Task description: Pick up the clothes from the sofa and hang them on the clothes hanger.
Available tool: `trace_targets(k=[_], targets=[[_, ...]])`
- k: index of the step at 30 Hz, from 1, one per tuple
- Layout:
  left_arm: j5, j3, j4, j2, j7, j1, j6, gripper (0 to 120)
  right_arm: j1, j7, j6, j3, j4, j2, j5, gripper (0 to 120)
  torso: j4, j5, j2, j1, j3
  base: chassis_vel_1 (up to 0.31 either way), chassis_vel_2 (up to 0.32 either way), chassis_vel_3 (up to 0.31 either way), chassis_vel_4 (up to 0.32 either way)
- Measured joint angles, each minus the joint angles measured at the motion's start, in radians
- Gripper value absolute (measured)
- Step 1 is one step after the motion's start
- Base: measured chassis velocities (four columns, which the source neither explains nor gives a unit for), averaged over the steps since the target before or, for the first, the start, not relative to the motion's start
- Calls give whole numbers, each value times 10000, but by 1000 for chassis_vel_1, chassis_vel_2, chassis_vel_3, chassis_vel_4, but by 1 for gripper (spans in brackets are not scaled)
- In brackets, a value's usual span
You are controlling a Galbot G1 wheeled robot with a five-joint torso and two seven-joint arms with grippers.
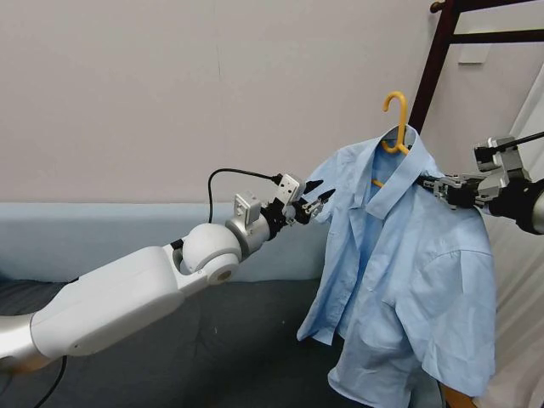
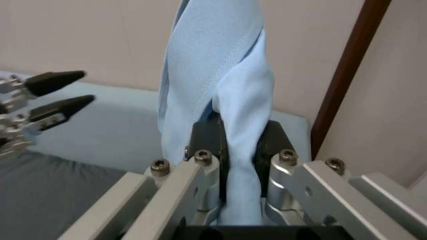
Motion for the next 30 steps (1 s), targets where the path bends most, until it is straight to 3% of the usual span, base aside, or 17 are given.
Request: trace_targets(k=[4,5,8,11,13,14,18,20,25,26,30], targets=[[-90,-1714,-890,600,-563,2242,139,75,117,623,-341,-9,-332,557,28,8,4,-2,0,0,0,0,0,0,0],[-90,-1714,-890,600,-563,2242,139,75,117,623,-341,-9,-332,557,28,8,4,-2,0,0,0,0,0,0,0],[331,-3475,-1737,1056,-834,4532,95,88,300,1439,-608,-126,-634,1051,13,8,11,-4,1,1,0,0,0,0,0],[688,-4222,-2317,1151,-1120,5854,170,97,489,1737,-751,-275,-984,1342,-350,8,5,-3,1,0,-1,0,0,0,0],[1275,-5025,-2772,1094,-1256,7247,105,100,526,1636,-906,-454,-1447,1543,-1319,8,0,-1,1,1,-1,0,0,0,0],[1275,-5025,-2772,1094,-1256,7247,105,100,526,1636,-906,-454,-1447,1543,-1319,8,0,-1,1,1,-1,0,0,0,0],[1920,-6310,-3226,651,-1223,9415,-68,100,653,1673,-1218,-766,-2127,1894,-2421,8,3,-1,1,1,-1,0,0,0,0],[2068,-6578,-3252,510,-1176,9857,-97,100,696,1705,-1278,-840,-2273,1961,-2569,8,2,0,1,1,-1,0,0,0,0],[2644,-7280,-3274,32,-969,11254,-239,100,2039,2090,-1656,-2300,-3145,2462,-2871,8,-1,2,1,0,0,0,0,0,0],[2864,-7436,-3280,-150,-944,11639,-282,100,3011,2107,-1806,-3217,-3628,2744,-3185,8,4,4,0,1,1,0,0,0,0],[3401,-7686,-3450,-559,-937,12349,-295,100,4530,1838,-1995,-4912,-4569,3410,-4261,8,5,1,0,2,1,0,0,0,0]])
